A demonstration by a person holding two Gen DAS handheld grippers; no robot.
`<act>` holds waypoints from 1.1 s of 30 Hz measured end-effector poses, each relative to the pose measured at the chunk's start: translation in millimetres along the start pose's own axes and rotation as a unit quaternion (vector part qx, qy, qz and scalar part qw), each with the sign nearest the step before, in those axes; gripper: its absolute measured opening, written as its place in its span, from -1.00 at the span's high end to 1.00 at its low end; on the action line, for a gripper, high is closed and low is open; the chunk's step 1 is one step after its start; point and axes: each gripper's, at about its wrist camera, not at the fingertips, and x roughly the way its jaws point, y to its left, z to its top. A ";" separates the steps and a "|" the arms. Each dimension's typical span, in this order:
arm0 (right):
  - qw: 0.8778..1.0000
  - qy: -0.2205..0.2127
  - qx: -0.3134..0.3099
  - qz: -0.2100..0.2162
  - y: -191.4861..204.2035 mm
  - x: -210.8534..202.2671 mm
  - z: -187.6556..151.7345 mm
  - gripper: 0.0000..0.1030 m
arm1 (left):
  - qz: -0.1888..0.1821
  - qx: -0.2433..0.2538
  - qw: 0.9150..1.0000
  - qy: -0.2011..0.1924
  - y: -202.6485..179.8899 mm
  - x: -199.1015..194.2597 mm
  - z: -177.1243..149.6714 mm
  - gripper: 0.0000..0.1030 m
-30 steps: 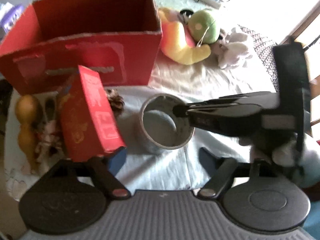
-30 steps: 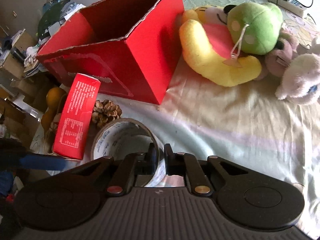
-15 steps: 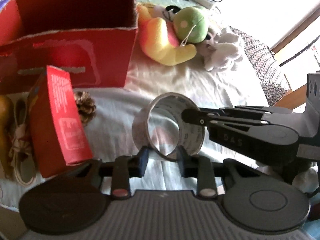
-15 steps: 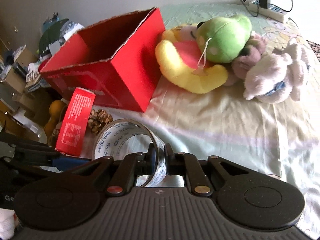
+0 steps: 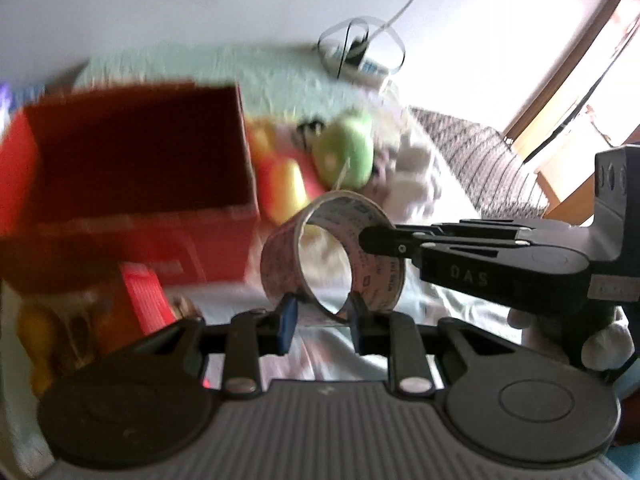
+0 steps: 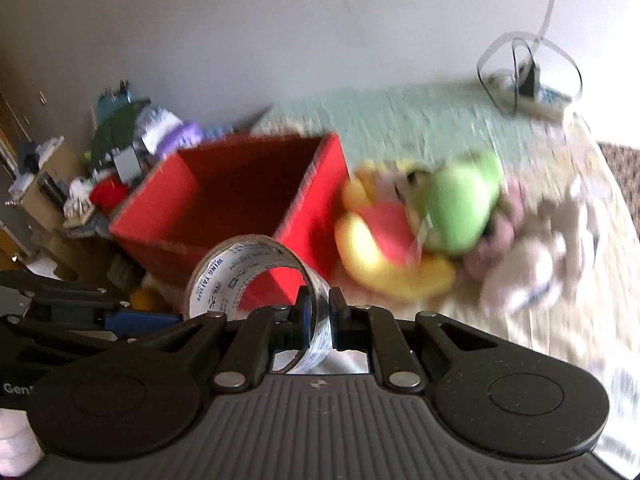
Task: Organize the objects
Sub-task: 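Lift the tape roll with the right gripper and carry it over the red box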
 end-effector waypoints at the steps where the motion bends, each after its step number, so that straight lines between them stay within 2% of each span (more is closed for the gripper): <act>1: 1.000 -0.005 -0.002 0.000 4.5 0.7 7.6 0.81 | 0.000 0.006 1.000 -0.008 2.9 -5.4 6.7 0.55; 8: 1.000 -0.029 -0.002 0.008 35.1 21.7 58.9 0.81 | 0.010 0.039 0.998 -0.052 39.7 -34.1 53.5 0.55; 13: 1.000 -0.018 -0.002 0.000 53.7 58.7 83.8 0.81 | 0.015 0.043 0.997 -0.057 80.0 -36.1 82.8 0.55; 22: 0.998 0.039 -0.009 -0.043 68.2 138.2 103.0 0.81 | 0.007 0.026 1.000 -0.008 145.6 11.1 115.7 0.55; 33: 0.984 0.130 -0.052 -0.107 74.4 224.2 106.0 0.82 | 0.023 0.024 0.997 0.071 196.2 87.2 119.9 0.54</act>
